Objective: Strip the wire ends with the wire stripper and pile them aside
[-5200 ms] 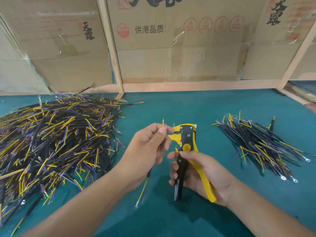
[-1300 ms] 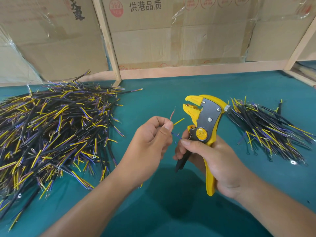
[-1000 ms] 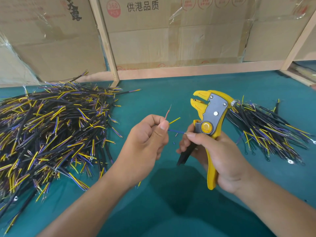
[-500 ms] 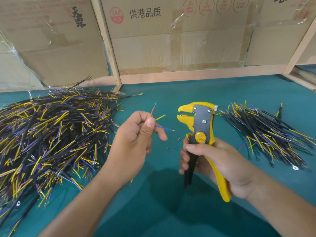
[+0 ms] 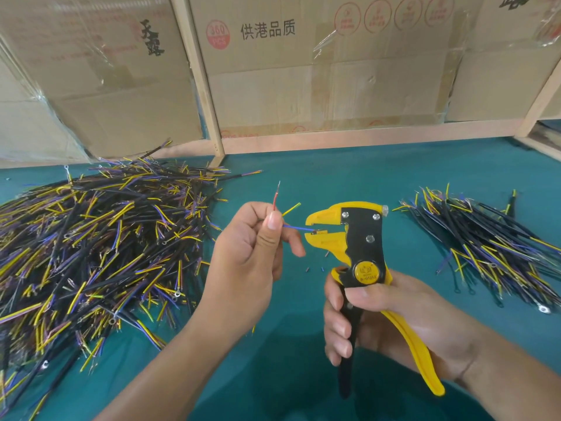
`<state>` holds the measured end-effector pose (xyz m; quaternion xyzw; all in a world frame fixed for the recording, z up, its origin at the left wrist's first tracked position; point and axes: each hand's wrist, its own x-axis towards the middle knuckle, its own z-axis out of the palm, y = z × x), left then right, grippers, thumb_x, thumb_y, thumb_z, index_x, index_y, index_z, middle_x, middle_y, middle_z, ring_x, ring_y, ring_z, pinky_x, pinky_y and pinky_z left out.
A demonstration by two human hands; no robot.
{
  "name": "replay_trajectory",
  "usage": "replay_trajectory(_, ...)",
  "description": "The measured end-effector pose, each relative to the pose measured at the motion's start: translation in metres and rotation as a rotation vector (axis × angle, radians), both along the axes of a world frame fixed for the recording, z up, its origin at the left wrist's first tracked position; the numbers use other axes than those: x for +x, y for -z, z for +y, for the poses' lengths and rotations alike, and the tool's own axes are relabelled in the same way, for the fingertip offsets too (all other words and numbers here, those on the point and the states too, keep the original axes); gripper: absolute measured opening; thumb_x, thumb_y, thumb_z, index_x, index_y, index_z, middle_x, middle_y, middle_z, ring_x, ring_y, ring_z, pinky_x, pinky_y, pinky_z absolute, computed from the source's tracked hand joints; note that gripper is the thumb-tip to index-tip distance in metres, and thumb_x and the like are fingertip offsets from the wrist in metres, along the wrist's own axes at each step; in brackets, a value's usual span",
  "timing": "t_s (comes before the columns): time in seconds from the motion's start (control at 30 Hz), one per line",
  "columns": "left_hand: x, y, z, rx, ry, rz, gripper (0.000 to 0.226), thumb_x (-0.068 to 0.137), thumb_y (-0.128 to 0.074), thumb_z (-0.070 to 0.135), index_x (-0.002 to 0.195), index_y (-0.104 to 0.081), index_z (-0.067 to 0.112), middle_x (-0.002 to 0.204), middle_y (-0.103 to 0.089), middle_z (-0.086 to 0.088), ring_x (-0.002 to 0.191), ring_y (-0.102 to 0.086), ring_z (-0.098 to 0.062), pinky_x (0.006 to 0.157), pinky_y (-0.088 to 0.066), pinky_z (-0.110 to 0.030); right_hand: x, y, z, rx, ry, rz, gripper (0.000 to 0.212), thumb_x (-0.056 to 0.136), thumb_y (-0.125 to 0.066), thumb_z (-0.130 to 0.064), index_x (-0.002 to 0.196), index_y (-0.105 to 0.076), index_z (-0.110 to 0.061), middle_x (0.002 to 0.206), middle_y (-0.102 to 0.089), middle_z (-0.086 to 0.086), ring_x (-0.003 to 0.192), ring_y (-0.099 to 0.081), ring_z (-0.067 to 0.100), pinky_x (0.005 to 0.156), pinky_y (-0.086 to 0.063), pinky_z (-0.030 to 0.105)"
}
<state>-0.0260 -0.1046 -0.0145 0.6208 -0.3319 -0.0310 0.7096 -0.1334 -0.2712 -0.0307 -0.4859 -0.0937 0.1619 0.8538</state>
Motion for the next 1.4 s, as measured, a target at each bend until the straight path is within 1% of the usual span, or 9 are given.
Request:
replay_trajectory(0.07, -0.002, 0.001, -0.002, -0.008, -0.011, 0.009, 0.034, 0.102, -0.042, 0.034, 0.091, -0.047, 0.002, 0.070, -0.064, 0.000, 0.042, -0.029, -0.006, 0.043, -0.030, -0.017, 0.000, 0.000, 0.000, 0.009, 0.000, -0.002, 0.021, 0.092, -0.070, -0.024, 0.094, -0.061, -0.005, 0.078, -0.055, 0.014, 0.070, -0.057, 0.029, 0.077, -0.051, 0.045)
replay_trajectory(0.27, -0.005, 0.001, -0.003, -0.048, -0.011, 0.013, 0.024, 0.103, -0.042, 0.032, 0.088, -0.046, 0.015, 0.070, -0.064, -0.002, 0.042, -0.028, -0.006, 0.042, -0.029, -0.017, -0.001, 0.002, 0.002, 0.035, 0.050, 0.024, 0.031, 0.091, -0.073, -0.033, 0.088, -0.061, -0.005, 0.070, -0.050, 0.011, 0.061, -0.052, 0.026, 0.069, -0.050, 0.043)
replay_trajectory(0.4, -0.006, 0.001, -0.004, -0.030, -0.045, -0.014, 0.021, 0.104, -0.041, 0.031, 0.087, -0.045, 0.018, 0.072, -0.066, -0.002, 0.042, -0.029, -0.008, 0.043, -0.029, -0.018, -0.001, 0.003, 0.003, 0.038, 0.057, 0.013, 0.032, 0.090, -0.074, -0.034, 0.087, -0.062, -0.005, 0.069, -0.050, 0.010, 0.059, -0.052, 0.025, 0.067, -0.050, 0.042)
replay_trajectory(0.6, -0.011, 0.002, -0.006, -0.018, -0.058, -0.013, 0.023, 0.103, -0.040, 0.031, 0.088, -0.044, 0.014, 0.072, -0.067, -0.002, 0.042, -0.031, -0.008, 0.043, -0.030, -0.017, -0.001, 0.004, 0.005, 0.036, 0.039, 0.002, 0.032, 0.091, -0.073, -0.034, 0.088, -0.061, -0.005, 0.070, -0.051, 0.011, 0.061, -0.052, 0.026, 0.069, -0.050, 0.042)
replay_trajectory(0.97, -0.012, 0.002, -0.007, -0.040, -0.040, 0.032, 0.023, 0.102, -0.041, 0.030, 0.088, -0.043, 0.012, 0.071, -0.066, -0.003, 0.042, -0.029, -0.008, 0.042, -0.029, -0.018, -0.002, 0.003, 0.006, 0.036, 0.062, 0.016, 0.034, 0.091, -0.073, -0.037, 0.084, -0.062, -0.006, 0.065, -0.048, 0.007, 0.056, -0.049, 0.023, 0.064, -0.048, 0.040)
replay_trajectory(1.13, -0.010, -0.002, -0.006, -0.035, 0.051, 0.128, 0.024, 0.104, -0.041, 0.027, 0.087, -0.043, 0.010, 0.070, -0.066, -0.005, 0.040, -0.026, -0.010, 0.041, -0.027, -0.018, -0.002, 0.002, 0.006, 0.046, 0.092, 0.046, 0.039, 0.086, -0.077, -0.040, 0.082, -0.060, -0.006, 0.063, -0.042, 0.007, 0.052, -0.044, 0.021, 0.059, -0.046, 0.038)
replay_trajectory(1.3, -0.004, -0.008, -0.001, -0.022, 0.152, 0.395, 0.021, 0.107, -0.039, 0.015, 0.087, -0.043, 0.011, 0.076, -0.070, -0.014, 0.041, -0.027, -0.013, 0.038, -0.028, -0.020, -0.001, 0.000, 0.005, 0.056, 0.118, 0.131, 0.042, 0.082, -0.080, -0.044, 0.078, -0.059, -0.008, 0.061, -0.039, 0.005, 0.049, -0.040, 0.019, 0.054, -0.044, 0.035)
replay_trajectory(1.4, -0.003, -0.008, 0.000, -0.017, 0.159, 0.438, 0.018, 0.107, -0.040, 0.015, 0.090, -0.043, 0.009, 0.079, -0.072, -0.016, 0.039, -0.031, -0.012, 0.037, -0.031, -0.020, 0.000, 0.000, 0.006, 0.050, 0.124, 0.166, 0.042, 0.081, -0.080, -0.046, 0.078, -0.059, -0.009, 0.061, -0.038, 0.003, 0.048, -0.039, 0.018, 0.053, -0.042, 0.034)
